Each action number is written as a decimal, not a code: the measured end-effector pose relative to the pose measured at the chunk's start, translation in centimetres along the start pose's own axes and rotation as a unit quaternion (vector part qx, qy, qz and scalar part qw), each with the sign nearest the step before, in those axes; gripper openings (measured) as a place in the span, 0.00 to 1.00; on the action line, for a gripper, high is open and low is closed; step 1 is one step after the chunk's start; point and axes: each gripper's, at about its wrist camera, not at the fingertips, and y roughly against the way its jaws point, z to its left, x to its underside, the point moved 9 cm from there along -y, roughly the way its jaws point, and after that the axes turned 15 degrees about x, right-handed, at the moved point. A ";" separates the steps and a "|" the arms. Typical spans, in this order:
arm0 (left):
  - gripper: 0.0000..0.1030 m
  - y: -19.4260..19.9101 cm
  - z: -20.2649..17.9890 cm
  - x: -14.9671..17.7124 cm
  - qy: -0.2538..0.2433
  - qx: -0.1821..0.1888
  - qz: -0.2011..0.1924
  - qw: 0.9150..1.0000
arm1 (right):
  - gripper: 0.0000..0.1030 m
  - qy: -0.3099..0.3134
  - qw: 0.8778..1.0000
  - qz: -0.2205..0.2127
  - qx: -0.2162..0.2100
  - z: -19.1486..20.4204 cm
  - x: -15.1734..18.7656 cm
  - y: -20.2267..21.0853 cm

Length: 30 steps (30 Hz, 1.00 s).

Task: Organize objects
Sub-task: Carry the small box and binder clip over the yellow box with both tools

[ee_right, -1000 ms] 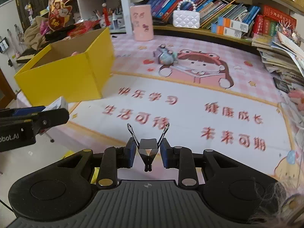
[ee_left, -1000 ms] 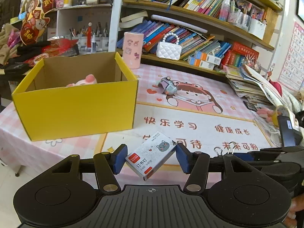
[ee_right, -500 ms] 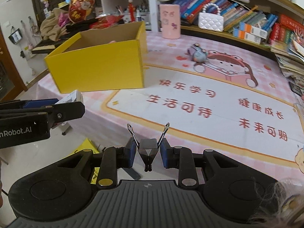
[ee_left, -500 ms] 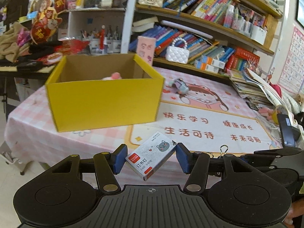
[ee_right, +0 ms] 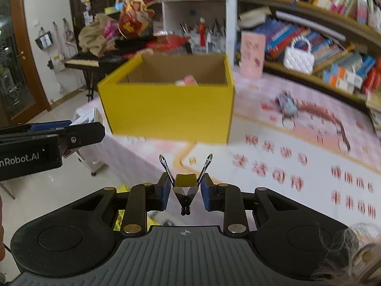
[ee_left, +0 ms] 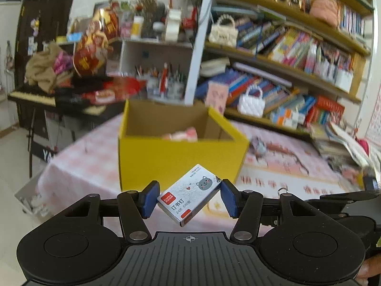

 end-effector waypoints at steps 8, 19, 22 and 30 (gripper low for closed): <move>0.54 -1.2 2.1 -5.7 -0.011 -0.010 -0.069 0.998 | 0.24 0.019 0.998 -0.063 0.005 0.2 -7.1 -1.2; 0.54 -5.7 3.9 -10.6 -0.010 -0.041 -0.095 0.995 | 0.24 0.055 0.992 -0.115 0.014 0.4 -14.4 -7.0; 0.54 -7.9 4.5 -10.5 0.002 -0.046 -0.078 0.996 | 0.24 0.080 0.991 -0.102 0.012 1.0 -14.5 -9.3; 0.54 -13.2 6.1 -8.5 0.027 -0.061 -0.018 0.998 | 0.24 0.129 0.990 -0.053 -0.005 2.1 -12.8 -14.4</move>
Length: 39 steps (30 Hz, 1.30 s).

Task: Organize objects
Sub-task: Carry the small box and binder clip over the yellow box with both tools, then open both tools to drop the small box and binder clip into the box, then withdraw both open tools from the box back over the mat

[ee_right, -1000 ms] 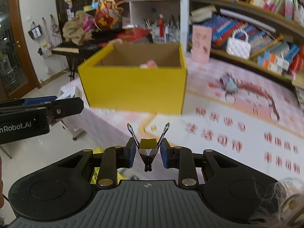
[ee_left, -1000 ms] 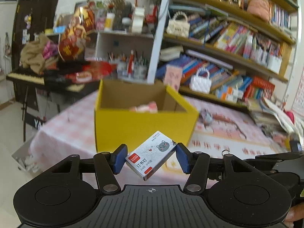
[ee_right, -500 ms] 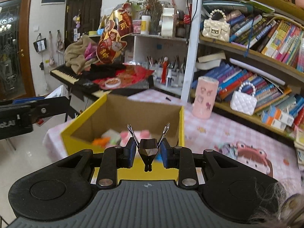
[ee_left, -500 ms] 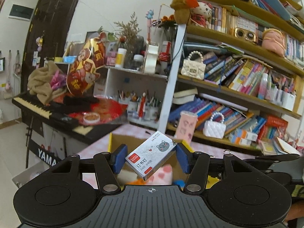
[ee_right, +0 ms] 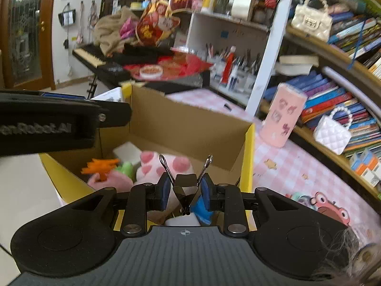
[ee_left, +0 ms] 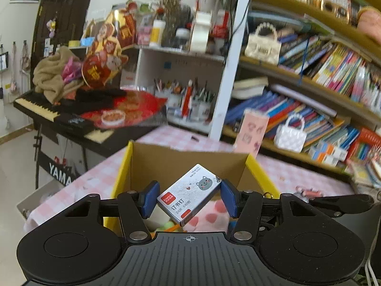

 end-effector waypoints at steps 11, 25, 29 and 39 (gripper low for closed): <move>0.55 -3.0 -0.1 1.9 -0.009 -0.008 0.056 0.998 | 0.25 -0.016 0.999 0.028 -0.041 0.0 0.9 -1.6; 0.75 0.5 -1.5 0.2 -0.013 0.010 0.003 1.000 | 0.43 -0.065 0.998 0.008 -0.014 -2.1 1.2 1.4; 0.75 3.0 -2.7 -0.6 -0.016 0.022 -0.021 0.999 | 0.43 -0.100 0.995 0.000 0.003 -3.7 1.6 3.9; 0.75 7.7 -5.1 2.5 -0.018 0.055 -0.007 0.998 | 0.45 -0.159 0.985 0.012 0.062 -6.4 6.0 9.3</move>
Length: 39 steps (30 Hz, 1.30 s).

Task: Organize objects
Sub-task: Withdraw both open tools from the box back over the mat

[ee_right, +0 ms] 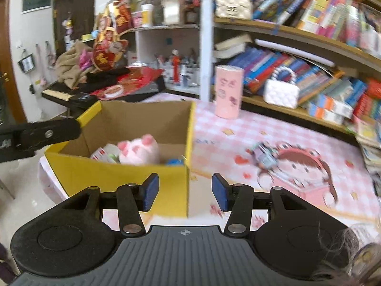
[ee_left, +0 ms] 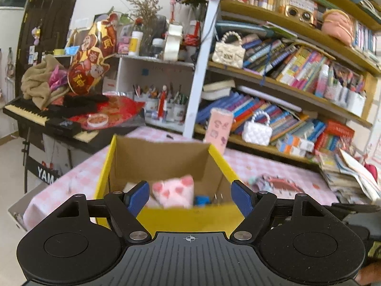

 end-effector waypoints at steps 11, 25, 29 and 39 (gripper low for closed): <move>0.82 1.8 -1.6 7.0 0.007 0.005 0.077 0.997 | 0.54 -0.029 0.997 0.049 0.060 -1.9 7.1 4.0; 0.84 0.7 -6.6 10.5 -0.032 0.068 0.128 0.989 | 0.61 -0.052 0.988 0.084 0.121 -5.4 12.5 6.7; 0.84 -0.4 -8.5 10.9 -0.045 0.091 0.138 0.985 | 0.64 -0.066 0.984 0.088 0.141 -7.2 12.9 6.8; 0.90 -4.3 -13.2 11.4 -0.059 0.125 0.156 0.978 | 0.65 -0.094 0.972 0.107 0.184 -12.9 13.8 5.9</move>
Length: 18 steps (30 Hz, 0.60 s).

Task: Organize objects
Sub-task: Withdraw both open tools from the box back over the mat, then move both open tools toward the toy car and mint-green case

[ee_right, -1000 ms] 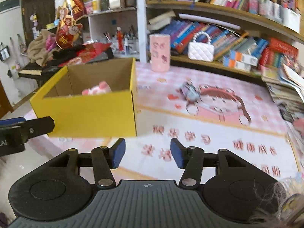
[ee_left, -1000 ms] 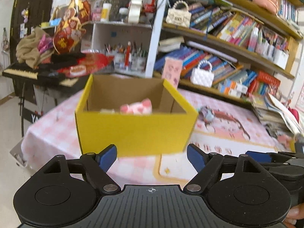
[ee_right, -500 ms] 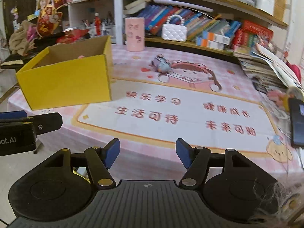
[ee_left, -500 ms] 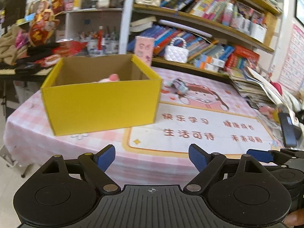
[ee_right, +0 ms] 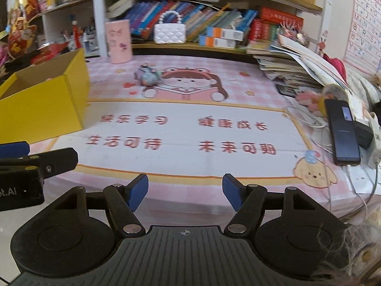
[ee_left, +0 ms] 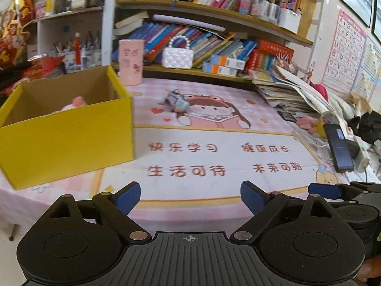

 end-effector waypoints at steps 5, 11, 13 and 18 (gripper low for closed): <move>0.90 -2.3 -1.1 -1.0 -0.003 0.002 0.008 1.000 | 0.65 -0.007 1.000 0.011 0.000 -1.7 -1.0 -2.1; 0.91 -4.8 -1.7 -2.7 0.000 -0.011 0.006 1.000 | 0.69 -0.004 1.000 0.006 -0.013 -2.8 -3.4 -4.4; 0.91 -5.5 -1.6 -3.2 0.001 -0.018 0.007 1.000 | 0.70 -0.004 1.000 0.005 -0.019 -3.1 -4.1 -5.2; 0.91 -7.9 -1.6 -4.7 0.007 -0.035 0.006 0.999 | 0.71 -0.004 1.000 0.003 -0.028 -4.3 -5.8 -7.4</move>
